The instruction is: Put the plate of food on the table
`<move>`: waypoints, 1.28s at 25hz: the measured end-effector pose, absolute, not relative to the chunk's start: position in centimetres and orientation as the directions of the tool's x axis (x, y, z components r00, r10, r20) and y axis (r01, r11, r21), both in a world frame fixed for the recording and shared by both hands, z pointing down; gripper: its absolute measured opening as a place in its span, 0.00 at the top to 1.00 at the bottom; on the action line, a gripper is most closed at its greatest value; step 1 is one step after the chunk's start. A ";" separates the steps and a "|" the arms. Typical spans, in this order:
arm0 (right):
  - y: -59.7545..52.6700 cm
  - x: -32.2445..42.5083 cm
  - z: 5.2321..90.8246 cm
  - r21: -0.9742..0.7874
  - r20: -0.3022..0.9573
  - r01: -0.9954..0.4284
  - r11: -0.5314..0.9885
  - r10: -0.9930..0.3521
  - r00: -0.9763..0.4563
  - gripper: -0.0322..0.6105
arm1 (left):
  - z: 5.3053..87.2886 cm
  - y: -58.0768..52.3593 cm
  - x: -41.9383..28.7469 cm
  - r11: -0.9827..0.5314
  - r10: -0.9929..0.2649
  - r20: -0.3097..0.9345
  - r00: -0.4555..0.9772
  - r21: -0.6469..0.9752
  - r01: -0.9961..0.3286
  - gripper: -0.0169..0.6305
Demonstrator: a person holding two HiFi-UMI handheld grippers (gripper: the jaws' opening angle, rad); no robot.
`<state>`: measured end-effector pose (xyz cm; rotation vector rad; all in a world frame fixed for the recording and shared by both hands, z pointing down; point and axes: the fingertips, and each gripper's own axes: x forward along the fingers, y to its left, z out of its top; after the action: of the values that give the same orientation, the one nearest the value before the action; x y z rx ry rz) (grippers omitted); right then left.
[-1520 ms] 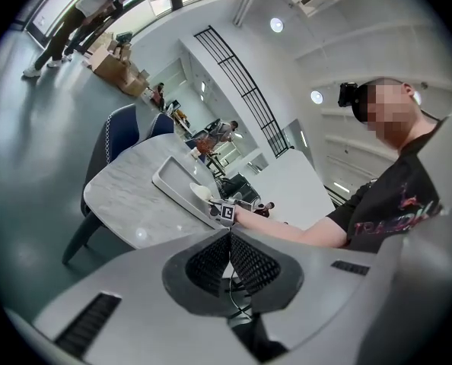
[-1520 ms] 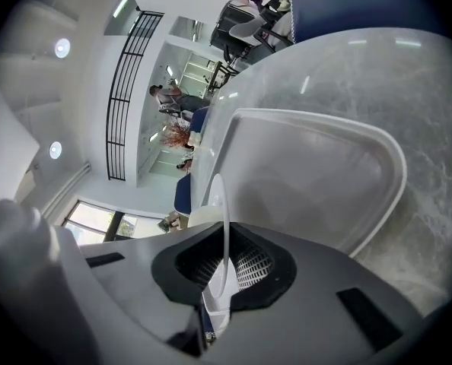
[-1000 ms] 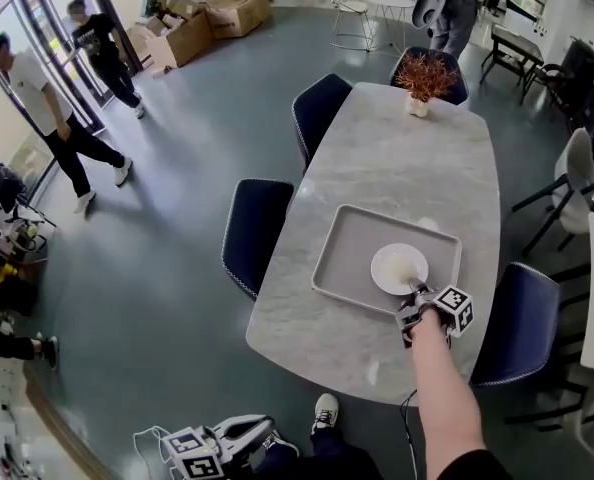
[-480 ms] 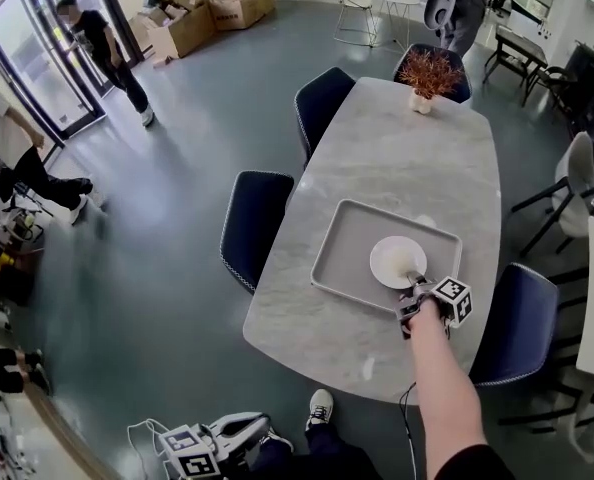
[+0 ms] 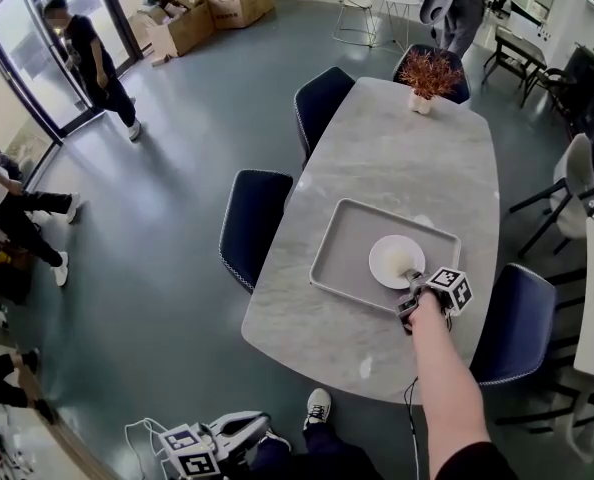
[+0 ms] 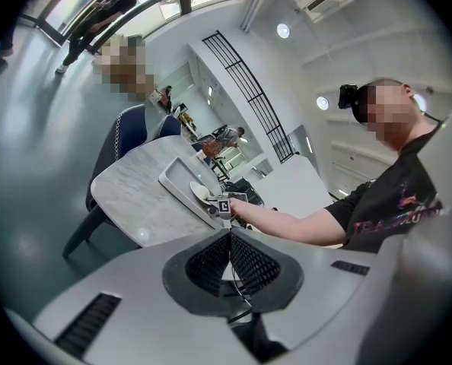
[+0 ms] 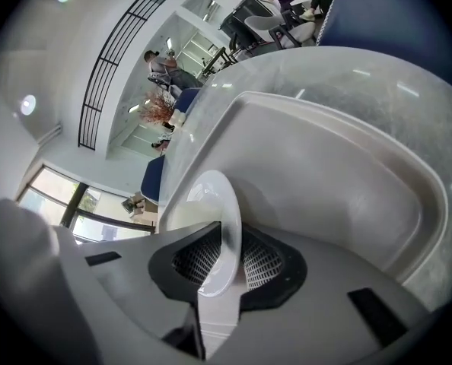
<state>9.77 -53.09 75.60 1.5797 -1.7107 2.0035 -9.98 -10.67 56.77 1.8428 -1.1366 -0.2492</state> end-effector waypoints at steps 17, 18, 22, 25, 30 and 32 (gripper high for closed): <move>-52.8 11.5 73.4 -0.618 0.746 -0.714 -0.331 -0.532 -0.399 0.72 | 56.6 -10.2 -9.9 -0.157 -0.794 0.253 0.552 0.792 -0.590 0.96; -52.8 11.8 72.9 -0.620 0.739 -0.714 -0.325 -0.548 -0.392 0.72 | 56.5 -10.2 -9.8 -0.164 -0.793 0.247 0.557 0.793 -0.586 0.96; -52.3 12.7 70.4 -0.646 0.688 -0.714 -0.269 -0.611 -0.392 0.81 | 56.1 -10.1 -9.5 -0.197 -0.779 0.230 0.584 0.794 -0.575 0.96; -51.4 12.4 68.6 -0.680 0.634 -0.706 -0.197 -0.641 -0.432 0.94 | 55.8 -9.8 -9.7 -0.218 -0.769 0.222 0.600 0.791 -0.572 0.96; -48.2 10.6 65.2 -0.744 0.530 -0.665 -0.064 -0.663 -0.530 0.94 | 55.0 -9.1 -10.3 -0.250 -0.755 0.213 0.621 0.782 -0.571 0.96; -46.5 9.9 63.9 -0.768 0.487 -0.641 -0.015 -0.665 -0.567 0.94 | 54.5 -8.9 -10.4 -0.272 -0.744 0.205 0.636 0.776 -0.569 0.96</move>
<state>9.91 -46.50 63.86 1.4717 -2.2199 1.7074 -10.44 -8.94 54.50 1.9664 -1.0315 -0.2487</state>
